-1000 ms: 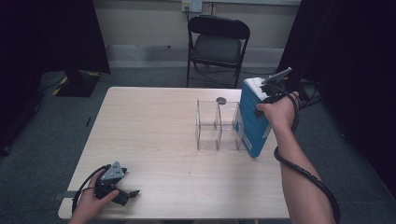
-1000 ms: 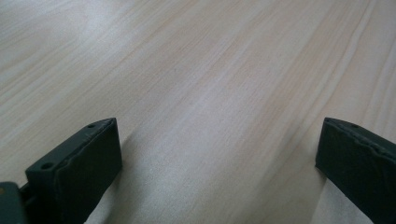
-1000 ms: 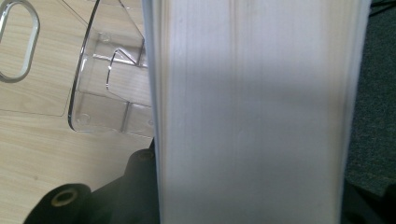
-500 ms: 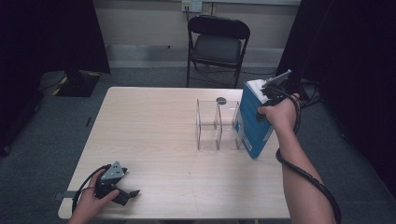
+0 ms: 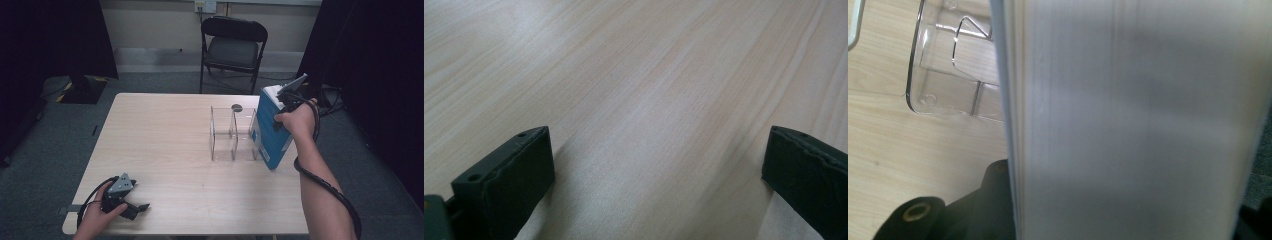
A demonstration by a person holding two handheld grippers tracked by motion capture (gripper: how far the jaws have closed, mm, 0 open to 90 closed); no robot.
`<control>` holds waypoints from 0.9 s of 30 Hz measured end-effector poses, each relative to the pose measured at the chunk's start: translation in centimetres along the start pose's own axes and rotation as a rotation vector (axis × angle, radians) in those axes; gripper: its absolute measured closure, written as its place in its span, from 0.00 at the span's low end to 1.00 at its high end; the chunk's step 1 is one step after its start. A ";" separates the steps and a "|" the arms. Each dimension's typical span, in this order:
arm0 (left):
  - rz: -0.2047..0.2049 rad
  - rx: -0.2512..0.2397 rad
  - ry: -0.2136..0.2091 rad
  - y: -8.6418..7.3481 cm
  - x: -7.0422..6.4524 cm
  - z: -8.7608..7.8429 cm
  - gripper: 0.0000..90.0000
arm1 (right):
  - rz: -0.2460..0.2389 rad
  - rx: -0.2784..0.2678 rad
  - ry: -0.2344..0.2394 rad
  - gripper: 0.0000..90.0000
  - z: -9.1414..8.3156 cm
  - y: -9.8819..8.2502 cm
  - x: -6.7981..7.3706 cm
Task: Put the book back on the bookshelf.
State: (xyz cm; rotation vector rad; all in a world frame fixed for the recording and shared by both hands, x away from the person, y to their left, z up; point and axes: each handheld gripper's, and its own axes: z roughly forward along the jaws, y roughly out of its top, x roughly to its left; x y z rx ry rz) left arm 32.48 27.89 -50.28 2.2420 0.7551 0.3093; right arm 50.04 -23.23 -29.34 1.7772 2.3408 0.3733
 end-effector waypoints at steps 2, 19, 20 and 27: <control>0.000 0.000 0.000 0.0 0.0 0.0 0.00 | 0.003 -0.002 0.001 0.68 0.0 0.0 0.0; -0.004 0.009 0.005 0.0 -0.1 -0.1 0.00 | 0.031 -0.051 0.011 0.69 -0.3 -0.4 -0.3; -0.003 0.008 0.005 0.0 -0.1 -0.1 0.00 | 0.039 -0.059 0.012 0.69 -0.5 -0.3 -0.3; 0.001 0.002 0.009 0.0 -0.1 -0.1 0.00 | 0.065 -0.072 0.014 0.69 -0.7 0.4 -0.2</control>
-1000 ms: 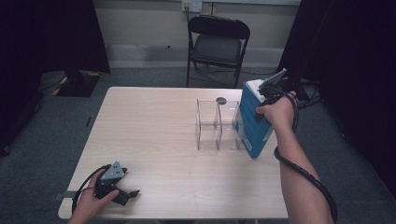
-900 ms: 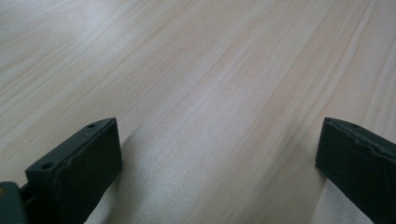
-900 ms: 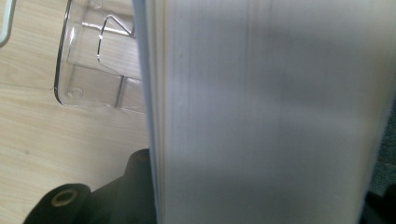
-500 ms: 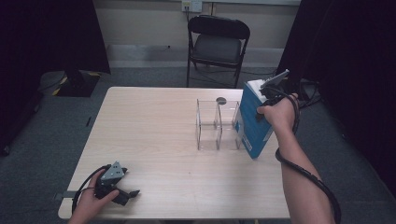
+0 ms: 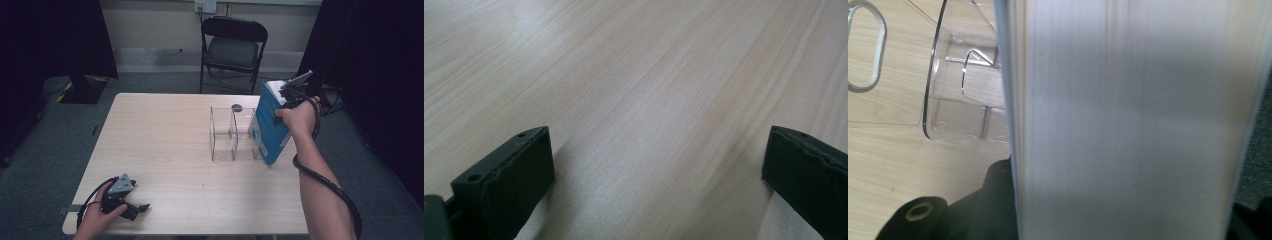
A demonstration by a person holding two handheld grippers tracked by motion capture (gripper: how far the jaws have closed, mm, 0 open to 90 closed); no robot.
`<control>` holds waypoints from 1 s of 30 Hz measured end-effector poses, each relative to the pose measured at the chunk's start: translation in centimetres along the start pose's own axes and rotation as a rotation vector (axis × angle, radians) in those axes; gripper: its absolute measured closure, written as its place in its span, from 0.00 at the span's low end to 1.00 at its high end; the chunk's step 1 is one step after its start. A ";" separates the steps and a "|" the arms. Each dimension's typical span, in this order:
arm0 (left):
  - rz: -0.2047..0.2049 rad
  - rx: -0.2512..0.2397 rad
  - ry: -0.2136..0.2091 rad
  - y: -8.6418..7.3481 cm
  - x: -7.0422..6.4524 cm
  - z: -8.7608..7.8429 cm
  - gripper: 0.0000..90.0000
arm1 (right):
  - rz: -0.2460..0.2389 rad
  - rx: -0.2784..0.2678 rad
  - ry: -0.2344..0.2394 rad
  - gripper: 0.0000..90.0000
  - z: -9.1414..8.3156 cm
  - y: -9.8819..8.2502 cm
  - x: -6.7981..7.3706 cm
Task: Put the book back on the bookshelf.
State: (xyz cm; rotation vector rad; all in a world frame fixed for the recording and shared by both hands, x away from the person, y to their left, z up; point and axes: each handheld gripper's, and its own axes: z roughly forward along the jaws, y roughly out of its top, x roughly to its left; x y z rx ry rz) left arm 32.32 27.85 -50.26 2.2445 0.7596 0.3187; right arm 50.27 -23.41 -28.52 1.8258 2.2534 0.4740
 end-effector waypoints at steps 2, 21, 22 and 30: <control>-0.006 -0.001 -0.003 0.0 0.0 0.0 0.00 | 0.007 -0.001 -0.007 0.69 0.4 -0.1 0.2; 0.008 0.004 -0.006 0.1 0.1 0.0 0.00 | 0.016 -0.002 -0.023 0.66 1.2 0.4 1.0; 0.003 0.004 -0.010 0.1 0.1 0.0 0.00 | 0.008 -0.001 -0.024 0.66 1.2 0.3 1.0; 0.004 0.004 -0.009 0.1 0.1 0.0 0.00 | 0.003 -0.025 0.001 0.56 0.4 -0.2 0.6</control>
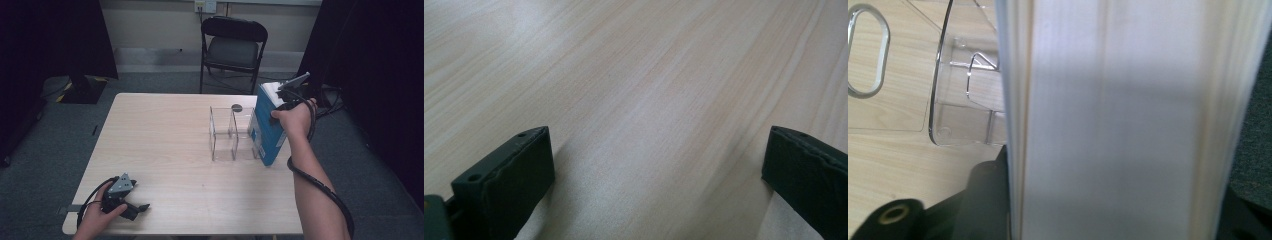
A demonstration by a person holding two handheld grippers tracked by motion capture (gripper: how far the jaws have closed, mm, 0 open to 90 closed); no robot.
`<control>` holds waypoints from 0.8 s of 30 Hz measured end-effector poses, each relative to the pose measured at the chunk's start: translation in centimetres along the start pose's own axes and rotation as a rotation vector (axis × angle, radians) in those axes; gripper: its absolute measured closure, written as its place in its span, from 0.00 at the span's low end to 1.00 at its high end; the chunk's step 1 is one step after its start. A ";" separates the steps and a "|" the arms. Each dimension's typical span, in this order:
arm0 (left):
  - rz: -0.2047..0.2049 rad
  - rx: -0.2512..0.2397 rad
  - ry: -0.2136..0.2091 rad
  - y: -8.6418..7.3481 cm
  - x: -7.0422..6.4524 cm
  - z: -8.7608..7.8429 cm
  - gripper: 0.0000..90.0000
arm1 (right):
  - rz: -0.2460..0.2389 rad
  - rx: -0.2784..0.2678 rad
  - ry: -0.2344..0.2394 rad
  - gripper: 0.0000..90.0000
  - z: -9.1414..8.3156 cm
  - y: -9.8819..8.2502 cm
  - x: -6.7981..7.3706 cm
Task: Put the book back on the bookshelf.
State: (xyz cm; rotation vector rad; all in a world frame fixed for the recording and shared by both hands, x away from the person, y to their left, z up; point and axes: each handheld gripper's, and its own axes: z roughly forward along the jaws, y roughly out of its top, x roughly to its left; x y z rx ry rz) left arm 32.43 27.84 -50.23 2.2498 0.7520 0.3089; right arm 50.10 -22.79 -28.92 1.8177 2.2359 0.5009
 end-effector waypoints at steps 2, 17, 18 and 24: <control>0.000 0.000 0.000 0.0 0.0 0.0 0.00 | 0.011 0.006 0.005 0.51 -0.2 -0.1 -0.2; 0.000 0.000 0.000 0.0 0.0 0.0 0.00 | 0.009 -0.046 0.019 0.33 -1.5 -1.5 -0.6; 0.000 0.001 0.000 0.0 0.0 0.0 0.00 | 0.018 -0.051 0.025 0.33 -1.6 -1.6 -0.6; -0.001 0.002 0.003 0.0 0.0 0.0 0.00 | 0.016 -0.048 0.016 0.30 -1.9 -2.2 -0.7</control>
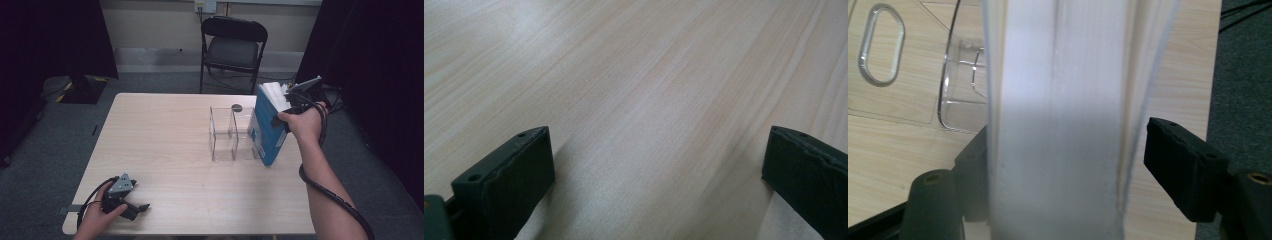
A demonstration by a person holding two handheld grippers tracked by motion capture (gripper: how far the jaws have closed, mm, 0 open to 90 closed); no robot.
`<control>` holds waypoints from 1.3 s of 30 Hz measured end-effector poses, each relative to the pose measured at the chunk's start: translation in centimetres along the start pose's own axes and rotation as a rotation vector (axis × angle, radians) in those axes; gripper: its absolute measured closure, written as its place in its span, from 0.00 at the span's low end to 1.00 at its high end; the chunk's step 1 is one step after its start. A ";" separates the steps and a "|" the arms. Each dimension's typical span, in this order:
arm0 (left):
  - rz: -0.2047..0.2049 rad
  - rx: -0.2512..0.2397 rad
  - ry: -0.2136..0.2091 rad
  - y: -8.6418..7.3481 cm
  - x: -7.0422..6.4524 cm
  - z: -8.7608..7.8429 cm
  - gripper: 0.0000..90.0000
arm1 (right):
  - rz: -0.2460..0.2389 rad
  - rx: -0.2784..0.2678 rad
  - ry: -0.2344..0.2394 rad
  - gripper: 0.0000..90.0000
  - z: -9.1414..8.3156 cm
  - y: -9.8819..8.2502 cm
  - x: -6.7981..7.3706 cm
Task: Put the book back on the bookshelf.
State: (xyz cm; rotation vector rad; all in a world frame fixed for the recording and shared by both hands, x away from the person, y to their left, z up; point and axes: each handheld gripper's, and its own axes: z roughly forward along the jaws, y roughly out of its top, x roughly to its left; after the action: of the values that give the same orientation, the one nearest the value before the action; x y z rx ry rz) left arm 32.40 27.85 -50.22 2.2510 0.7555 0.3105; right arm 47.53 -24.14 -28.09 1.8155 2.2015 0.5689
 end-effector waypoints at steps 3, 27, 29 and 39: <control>-0.001 0.000 0.000 0.0 0.0 0.0 0.00 | -0.008 0.000 -0.010 0.28 -0.1 -0.3 -0.2; -0.002 -0.002 0.001 0.0 0.0 0.0 0.00 | -0.057 0.021 0.023 0.21 0.3 -2.9 0.7; -0.003 -0.002 0.003 0.0 0.0 0.0 0.00 | -0.051 0.012 0.032 0.21 0.1 -3.2 0.9; -0.003 -0.003 0.002 0.0 0.0 0.0 0.00 | -0.071 0.006 0.042 0.21 -0.6 -4.3 0.7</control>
State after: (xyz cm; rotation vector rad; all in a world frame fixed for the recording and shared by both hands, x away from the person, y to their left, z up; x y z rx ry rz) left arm 32.39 27.80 -50.24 2.2471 0.7594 0.3119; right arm 43.34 -24.20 -29.40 1.7349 2.2870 0.5915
